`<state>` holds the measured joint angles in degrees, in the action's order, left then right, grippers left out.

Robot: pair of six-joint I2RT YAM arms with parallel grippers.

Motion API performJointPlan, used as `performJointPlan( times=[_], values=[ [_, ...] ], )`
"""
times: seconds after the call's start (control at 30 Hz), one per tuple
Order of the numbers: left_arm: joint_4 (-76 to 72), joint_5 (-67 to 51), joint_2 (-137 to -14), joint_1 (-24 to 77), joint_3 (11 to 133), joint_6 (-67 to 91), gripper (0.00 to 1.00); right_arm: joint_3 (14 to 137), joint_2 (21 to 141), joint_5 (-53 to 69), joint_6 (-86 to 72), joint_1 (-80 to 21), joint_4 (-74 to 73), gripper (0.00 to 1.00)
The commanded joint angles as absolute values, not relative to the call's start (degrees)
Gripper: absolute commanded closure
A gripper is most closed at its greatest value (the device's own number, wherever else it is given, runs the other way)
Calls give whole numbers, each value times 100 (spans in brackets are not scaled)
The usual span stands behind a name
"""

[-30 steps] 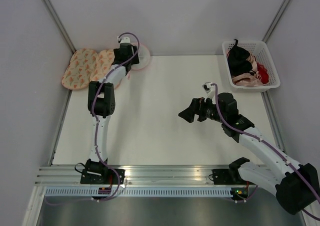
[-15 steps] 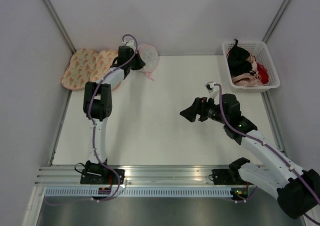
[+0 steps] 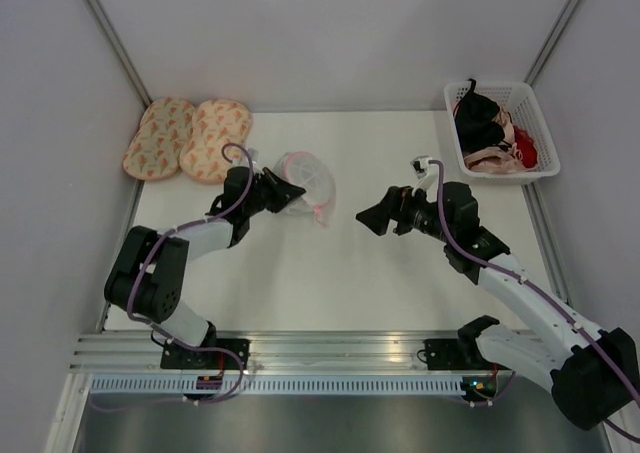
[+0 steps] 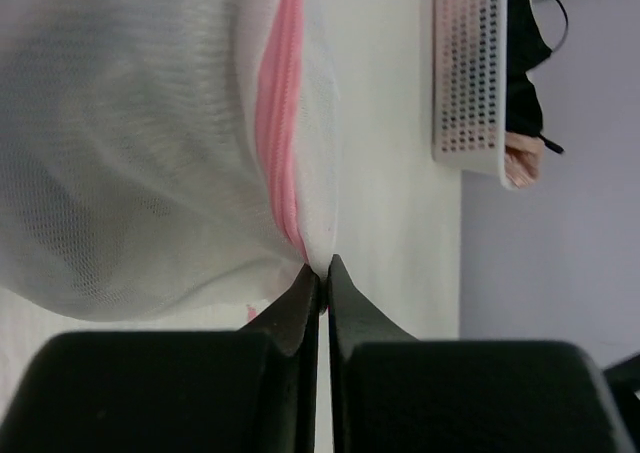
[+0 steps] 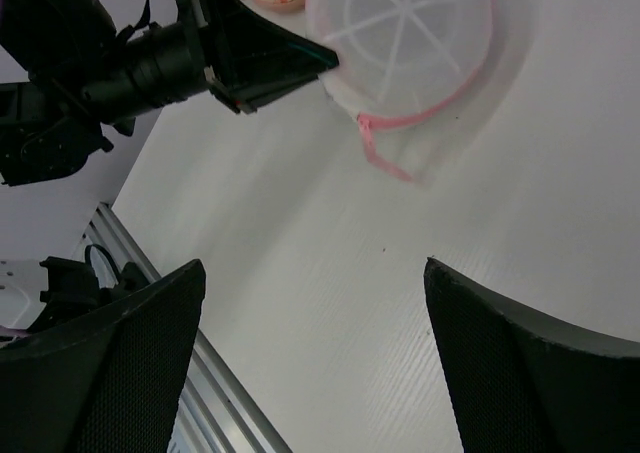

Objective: Unzip the laundry bag and remove the bra

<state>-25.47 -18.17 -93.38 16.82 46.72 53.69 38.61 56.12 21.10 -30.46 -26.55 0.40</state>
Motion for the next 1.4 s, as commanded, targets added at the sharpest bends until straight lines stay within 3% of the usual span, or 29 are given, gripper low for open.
performJointPlan(
  times=[0.0,0.13,0.37,0.7,0.93,1.37],
  values=[
    [-3725,-1925,-8581,1968,3755,6677,98,3902,5791,2661,-3216,-2716,676,7],
    [-4087,-1864,-7754,2354,2761,7057,98,4077,6432,2839,-3112,-3040,599,23],
    [-3411,-1512,-6225,2452,1996,7172,98,4026,6943,2250,-3006,-3946,553,24],
    [-3208,-1723,-5933,2496,1504,7418,98,4148,7628,1995,-3278,-4596,1063,25],
    [-3050,-1652,-5599,2505,1424,7436,98,4403,8051,2074,-3331,-4711,1291,37],
    [-2725,-1740,-5335,2654,1354,7523,98,4737,8358,2022,-3349,-4825,1459,49]
  ],
)
